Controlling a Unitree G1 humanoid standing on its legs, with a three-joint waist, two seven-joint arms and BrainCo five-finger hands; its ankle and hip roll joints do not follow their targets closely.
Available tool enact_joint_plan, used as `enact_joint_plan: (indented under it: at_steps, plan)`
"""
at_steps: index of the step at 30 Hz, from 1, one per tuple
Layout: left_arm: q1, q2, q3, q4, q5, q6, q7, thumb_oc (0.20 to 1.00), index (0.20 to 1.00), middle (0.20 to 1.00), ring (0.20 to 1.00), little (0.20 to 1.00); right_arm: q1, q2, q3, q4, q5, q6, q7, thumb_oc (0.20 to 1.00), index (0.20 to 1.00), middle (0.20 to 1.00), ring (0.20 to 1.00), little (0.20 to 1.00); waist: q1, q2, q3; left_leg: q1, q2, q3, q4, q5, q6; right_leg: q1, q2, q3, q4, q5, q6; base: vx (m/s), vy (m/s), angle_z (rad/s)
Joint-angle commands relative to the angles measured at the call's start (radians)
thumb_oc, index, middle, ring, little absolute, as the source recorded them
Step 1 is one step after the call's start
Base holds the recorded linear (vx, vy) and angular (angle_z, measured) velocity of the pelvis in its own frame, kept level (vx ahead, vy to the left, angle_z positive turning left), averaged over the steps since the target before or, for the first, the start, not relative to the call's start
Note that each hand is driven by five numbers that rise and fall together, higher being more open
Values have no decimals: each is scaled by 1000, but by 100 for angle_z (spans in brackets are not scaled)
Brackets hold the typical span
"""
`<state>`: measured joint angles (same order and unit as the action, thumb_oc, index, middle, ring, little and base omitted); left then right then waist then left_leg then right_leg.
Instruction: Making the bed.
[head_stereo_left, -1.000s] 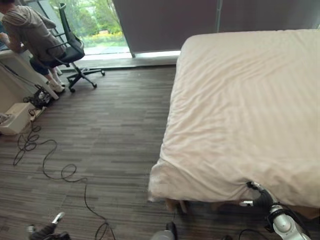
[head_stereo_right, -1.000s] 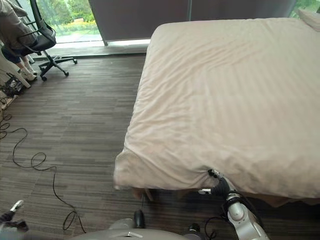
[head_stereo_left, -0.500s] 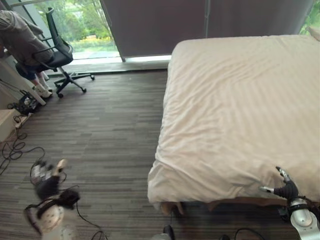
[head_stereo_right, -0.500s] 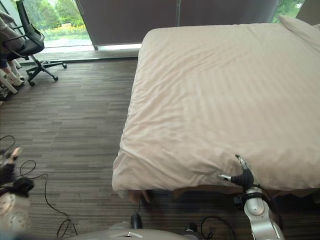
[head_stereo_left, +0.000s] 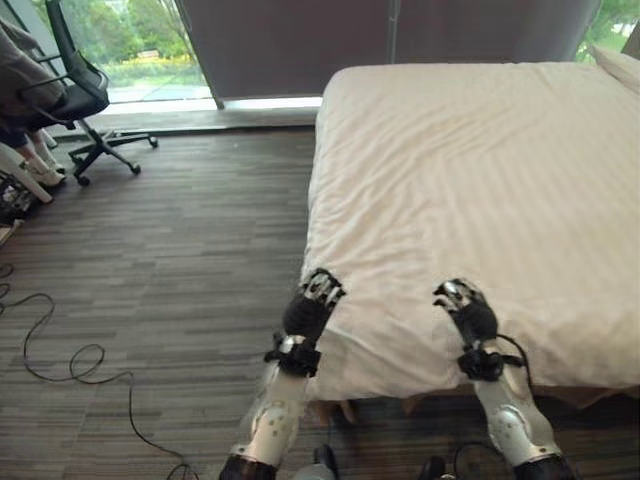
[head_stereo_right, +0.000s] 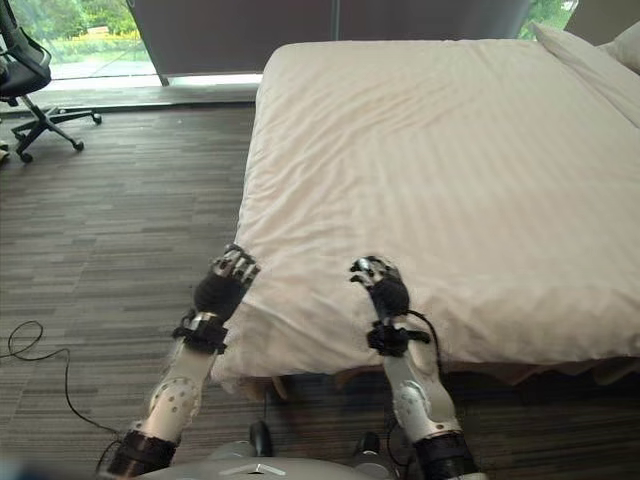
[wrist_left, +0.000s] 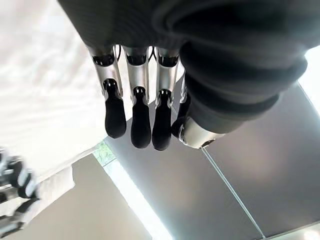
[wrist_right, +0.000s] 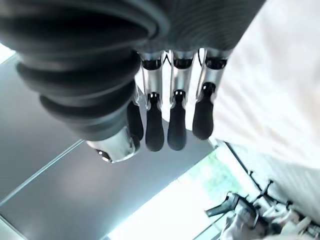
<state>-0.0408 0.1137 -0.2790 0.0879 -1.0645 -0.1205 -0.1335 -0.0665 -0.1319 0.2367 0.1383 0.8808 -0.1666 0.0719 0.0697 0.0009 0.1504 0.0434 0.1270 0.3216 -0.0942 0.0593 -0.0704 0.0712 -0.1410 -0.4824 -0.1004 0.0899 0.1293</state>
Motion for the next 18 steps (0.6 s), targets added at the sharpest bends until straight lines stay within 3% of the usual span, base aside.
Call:
enact_joint_plan:
  at_steps: [1,4,5,6,9,14,18]
  plan:
    - [-195,-20,-69,44,-62,-112,69,200,200,200,200,200,-202,74,5,23,132,-106,-27,200,200,200,200,200,47,-44,80,-33,27,-80,13,-67,-11,21,-76,18,48,-137,54,-181,-39,-1]
    - [-371,-63,-117,173,-73,-158,113,200,200,200,200,200,-381,105,29,105,159,-150,-59,200,200,200,200,200,69,-56,172,-120,38,-105,28,-36,-19,-61,-78,17,83,-135,49,-223,-27,3]
    - [-381,-63,-116,178,-74,-160,112,200,200,200,200,200,-390,104,26,109,161,-151,-58,200,200,200,200,200,69,-56,175,-125,38,-106,31,-36,-19,-65,-79,17,86,-136,48,-241,-14,6]
    - [-488,-78,-116,271,-88,-183,131,200,200,200,200,200,-473,102,24,141,164,-180,-75,200,200,200,200,200,78,-59,229,-191,48,-122,51,-19,-31,-113,-80,12,98,-131,46,-231,-7,11]
    - [-644,-94,-98,391,-130,-195,127,200,200,200,200,200,-576,86,3,191,172,-211,-90,200,200,200,200,200,72,-56,306,-305,59,-147,68,5,-45,-200,-79,-1,106,-112,49,-194,35,24]
    - [-791,-105,-76,464,-156,-212,125,200,200,200,200,200,-655,74,-3,239,184,-234,-125,200,200,200,200,200,39,-53,369,-454,59,-161,19,64,-62,-343,-74,-4,79,-76,61,-109,91,18]
    - [-838,-99,-74,456,-110,-222,130,200,200,200,200,200,-633,78,-12,269,172,-234,-133,200,200,200,200,200,2,-71,369,-546,54,-162,14,74,-61,-444,-76,9,72,-49,72,-79,89,0]
